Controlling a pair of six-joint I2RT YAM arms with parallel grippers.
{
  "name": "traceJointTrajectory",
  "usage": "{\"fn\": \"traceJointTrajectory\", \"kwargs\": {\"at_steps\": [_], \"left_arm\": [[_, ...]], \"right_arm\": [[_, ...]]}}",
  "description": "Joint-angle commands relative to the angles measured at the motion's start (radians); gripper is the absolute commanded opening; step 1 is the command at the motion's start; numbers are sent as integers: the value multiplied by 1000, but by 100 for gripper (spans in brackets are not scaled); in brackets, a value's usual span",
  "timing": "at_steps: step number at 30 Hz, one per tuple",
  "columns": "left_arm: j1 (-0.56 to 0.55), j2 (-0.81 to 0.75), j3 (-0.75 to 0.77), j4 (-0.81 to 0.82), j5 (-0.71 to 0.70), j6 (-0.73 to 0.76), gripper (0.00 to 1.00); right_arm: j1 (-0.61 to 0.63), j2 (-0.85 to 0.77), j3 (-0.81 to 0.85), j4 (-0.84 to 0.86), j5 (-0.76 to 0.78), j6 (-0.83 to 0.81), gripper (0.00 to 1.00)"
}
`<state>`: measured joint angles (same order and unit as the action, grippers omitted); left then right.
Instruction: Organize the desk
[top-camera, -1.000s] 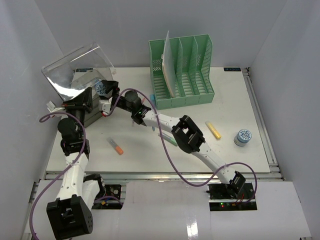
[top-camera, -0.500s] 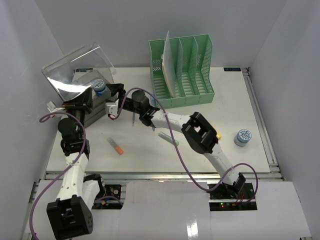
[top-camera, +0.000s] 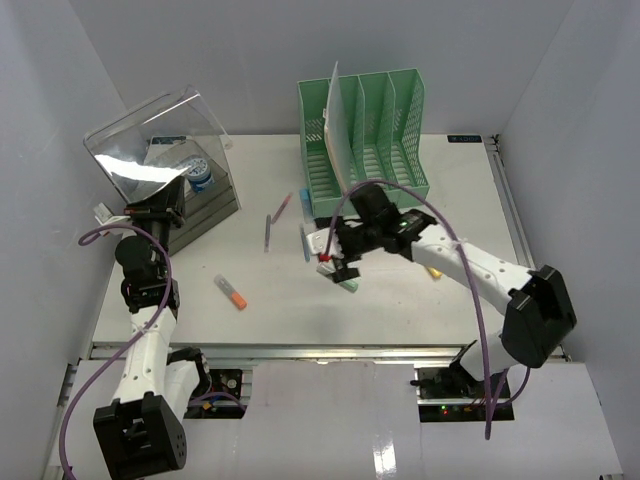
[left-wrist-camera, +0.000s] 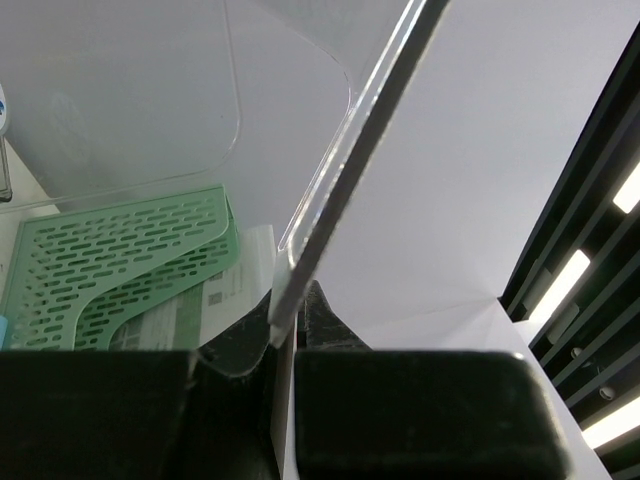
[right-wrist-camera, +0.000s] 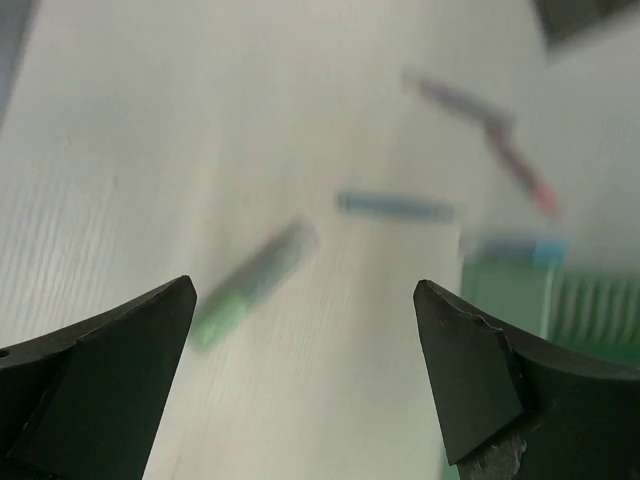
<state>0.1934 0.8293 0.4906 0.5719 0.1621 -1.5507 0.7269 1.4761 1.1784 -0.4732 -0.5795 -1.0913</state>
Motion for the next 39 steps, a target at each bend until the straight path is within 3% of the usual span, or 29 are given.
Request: {"fn": "traceJointTrajectory", "kwargs": {"at_steps": [1,4,8,10,17,21,26,39], "left_arm": [[-3,-26,65,9,4,11,0],[-3,-29,69,-2,4,16,0],[-3,-36,66,-10,1,15,0],[-3,-36,59,-10,2,13,0],[-3,-29,55,-11,-3,9,0],[-3,-13,65,-3,4,9,0],[-3,-7,69,-3,8,9,0],[-3,-8,59,-4,9,12,0]], "right_arm": [[-281,-83,-12,-195,158,268,98],[-408,-108,-10,-206,365,420,98],[-496,-118,-54,-209,768,566,91],[-569,-121,-98,-208,857,580,90],[-885,-71,-104,-259,752,557,90],[-943,-85,-141,-265,703,533,90],[-1035,-55,-116,-314,485,525,90],[-1123,29,-124,-358,234,521,90]]}}
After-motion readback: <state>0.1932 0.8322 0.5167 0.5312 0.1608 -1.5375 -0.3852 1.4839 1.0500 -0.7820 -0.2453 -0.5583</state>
